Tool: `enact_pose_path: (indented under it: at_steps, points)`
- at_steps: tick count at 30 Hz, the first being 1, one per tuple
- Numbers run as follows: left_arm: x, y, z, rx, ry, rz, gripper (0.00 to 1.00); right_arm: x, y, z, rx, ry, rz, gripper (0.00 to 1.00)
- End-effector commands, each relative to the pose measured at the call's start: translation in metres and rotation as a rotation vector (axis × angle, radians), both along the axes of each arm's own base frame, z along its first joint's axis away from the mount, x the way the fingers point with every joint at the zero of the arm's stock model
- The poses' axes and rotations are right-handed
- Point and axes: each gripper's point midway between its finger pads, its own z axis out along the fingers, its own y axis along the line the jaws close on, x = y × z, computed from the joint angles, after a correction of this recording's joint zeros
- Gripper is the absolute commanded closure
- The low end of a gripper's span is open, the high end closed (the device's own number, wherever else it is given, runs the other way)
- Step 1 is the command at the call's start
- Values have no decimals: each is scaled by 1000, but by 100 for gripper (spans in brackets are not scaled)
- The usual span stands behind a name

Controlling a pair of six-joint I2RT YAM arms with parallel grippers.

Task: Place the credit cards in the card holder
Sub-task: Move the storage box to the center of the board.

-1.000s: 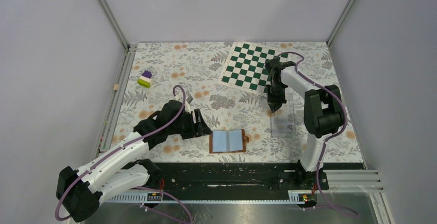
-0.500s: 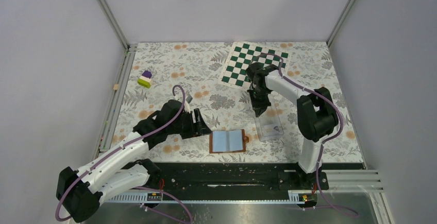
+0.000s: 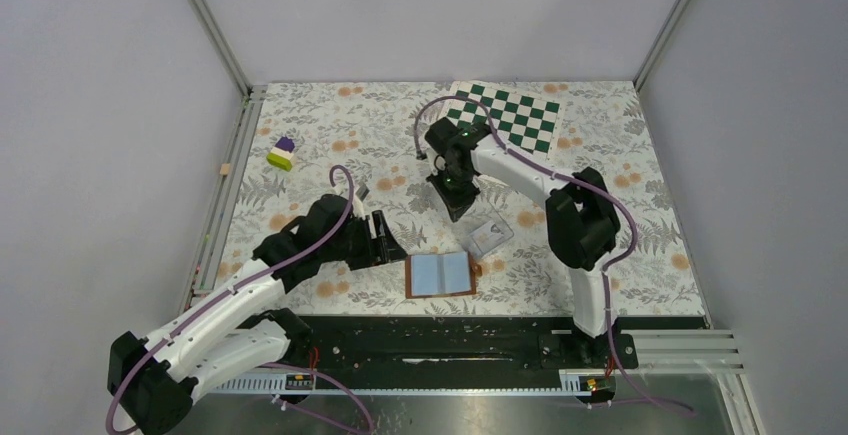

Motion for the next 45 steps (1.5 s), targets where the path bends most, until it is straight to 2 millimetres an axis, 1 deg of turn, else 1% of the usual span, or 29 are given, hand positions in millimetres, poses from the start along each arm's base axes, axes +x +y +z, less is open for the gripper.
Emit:
enact_pose_path:
  at_steps: [1,5,6,8,10,12,15,16,19,21,23,25,28,30,33,35,37,40,44,45]
  points:
    - [5,2,7,-13,-38,5,37,-7,22,1,-36,-25,179,97]
    - [4,3,8,-11,-40,7,37,-9,33,-11,-99,-59,240,93]
    - [4,4,8,-8,-38,10,37,-9,36,-12,-107,-64,244,90]
    - [4,5,9,-8,-42,12,37,-5,35,-16,-149,-78,216,77]
    - [4,6,9,-10,-42,15,37,4,31,-13,-199,-118,157,65]
    - [4,7,8,-10,-40,19,37,10,27,-5,-219,-161,111,52]
    - [4,6,7,-10,-38,18,37,15,18,15,-229,-229,33,36]
    - [4,6,7,-9,-37,17,37,16,15,22,-228,-254,-3,32]
    - [4,6,6,-11,-36,17,37,11,6,43,-188,-299,-105,25]
    - [4,5,6,-13,-33,13,37,5,-4,55,-161,-306,-186,24]
    - [4,4,6,-13,-30,9,37,-1,-21,56,-155,-276,-296,26]
    - [4,3,7,-15,-32,4,37,-10,-36,53,-132,-216,-391,28]
    - [4,3,8,-17,-34,5,37,-19,-63,48,-136,-172,-495,29]
    - [4,3,7,-20,-33,7,37,-28,-80,38,-158,-133,-544,30]
    - [4,2,5,-27,-26,6,37,-38,-93,22,-158,-68,-594,31]
    - [3,1,4,-34,-22,7,37,-41,-92,12,-135,-18,-606,32]
    - [3,0,3,-38,-19,5,37,-42,-84,3,-106,35,-600,33]
    - [1,1,1,-36,-13,4,37,-42,-69,-7,-76,105,-584,41]
    - [-1,2,-4,-47,-4,17,37,-39,-59,-15,-56,139,-587,43]
    - [-2,3,-4,-53,-5,20,37,-38,-59,-17,-55,142,-588,45]
